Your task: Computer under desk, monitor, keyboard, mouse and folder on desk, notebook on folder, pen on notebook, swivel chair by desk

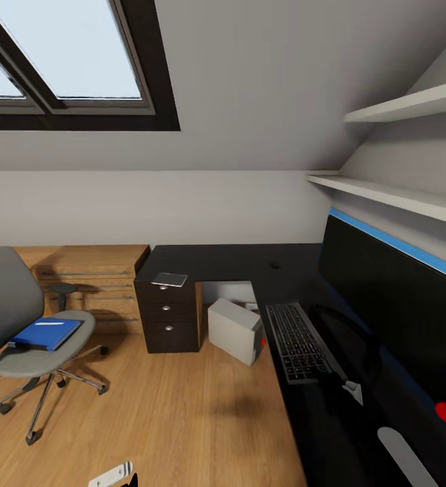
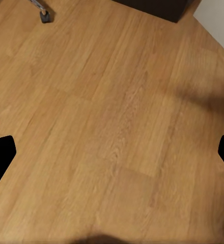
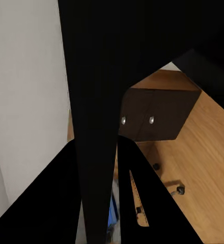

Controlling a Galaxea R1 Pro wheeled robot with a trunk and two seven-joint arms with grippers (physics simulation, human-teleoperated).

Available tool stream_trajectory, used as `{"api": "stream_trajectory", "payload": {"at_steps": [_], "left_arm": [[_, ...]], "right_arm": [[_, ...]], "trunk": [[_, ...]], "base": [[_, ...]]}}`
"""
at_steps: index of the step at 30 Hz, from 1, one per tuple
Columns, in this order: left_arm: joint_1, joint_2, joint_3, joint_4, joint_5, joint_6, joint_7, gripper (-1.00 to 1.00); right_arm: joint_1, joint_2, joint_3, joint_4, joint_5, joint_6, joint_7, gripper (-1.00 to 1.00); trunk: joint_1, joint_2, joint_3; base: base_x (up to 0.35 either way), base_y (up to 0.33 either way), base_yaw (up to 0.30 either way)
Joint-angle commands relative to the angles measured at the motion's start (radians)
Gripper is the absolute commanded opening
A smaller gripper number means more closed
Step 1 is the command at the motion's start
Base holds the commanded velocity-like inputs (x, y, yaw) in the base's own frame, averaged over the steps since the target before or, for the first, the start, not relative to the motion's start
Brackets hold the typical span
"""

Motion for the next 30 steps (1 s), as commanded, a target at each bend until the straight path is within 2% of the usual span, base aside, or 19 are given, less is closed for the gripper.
{"api": "stream_trajectory", "payload": {"at_steps": [1,21,30], "left_arm": [[0.0,0.001,-0.004,-0.002,0.006,0.004,0.008,1.0],[0.0,0.0,-0.004,-0.002,0.006,0.004,0.008,1.0],[0.0,0.001,-0.004,-0.002,0.006,0.005,0.005,1.0]], "right_arm": [[-0.002,-0.001,0.001,0.007,-0.009,0.001,0.004,-1.0],[-0.004,0.0,0.002,0.028,-0.009,-0.004,-0.01,-1.0],[-0.004,0.001,0.001,0.027,-0.008,-0.005,-0.003,-1.0]], "trunk": [[0.0,-0.001,-0.001],[0.0,-0.001,-0.001],[0.0,-0.001,-0.001]], "base": [[0.0,0.0,0.0],[0.0,-0.023,0.0],[0.0,-0.12,0.0]]}}
